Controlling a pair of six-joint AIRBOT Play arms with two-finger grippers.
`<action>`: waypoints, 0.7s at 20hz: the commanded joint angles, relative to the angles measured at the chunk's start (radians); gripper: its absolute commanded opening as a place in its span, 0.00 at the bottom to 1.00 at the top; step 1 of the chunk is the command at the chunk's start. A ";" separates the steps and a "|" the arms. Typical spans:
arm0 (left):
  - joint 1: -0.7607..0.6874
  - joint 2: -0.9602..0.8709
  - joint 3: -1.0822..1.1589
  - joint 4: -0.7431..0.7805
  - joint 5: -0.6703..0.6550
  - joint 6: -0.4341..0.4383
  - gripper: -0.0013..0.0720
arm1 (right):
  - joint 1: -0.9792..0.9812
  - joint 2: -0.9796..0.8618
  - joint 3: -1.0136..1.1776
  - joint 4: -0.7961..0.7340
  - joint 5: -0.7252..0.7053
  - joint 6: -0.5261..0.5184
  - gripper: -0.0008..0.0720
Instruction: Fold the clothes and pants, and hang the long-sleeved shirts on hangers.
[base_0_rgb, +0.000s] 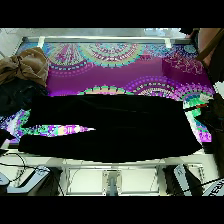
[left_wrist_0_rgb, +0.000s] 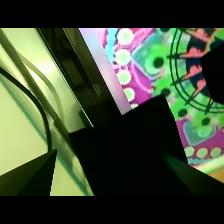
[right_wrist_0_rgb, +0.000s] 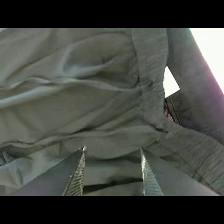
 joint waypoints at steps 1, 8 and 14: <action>0.024 -0.064 -0.021 -0.188 -0.017 0.164 0.97 | 0.000 0.000 -0.013 -0.007 0.002 -0.003 0.54; 0.025 -0.176 -0.021 -0.282 0.012 0.240 0.84 | 0.000 0.001 -0.013 -0.003 0.066 0.001 0.53; 0.024 -0.176 -0.021 -0.282 0.035 0.211 0.65 | 0.000 0.001 -0.013 0.049 0.064 0.004 0.53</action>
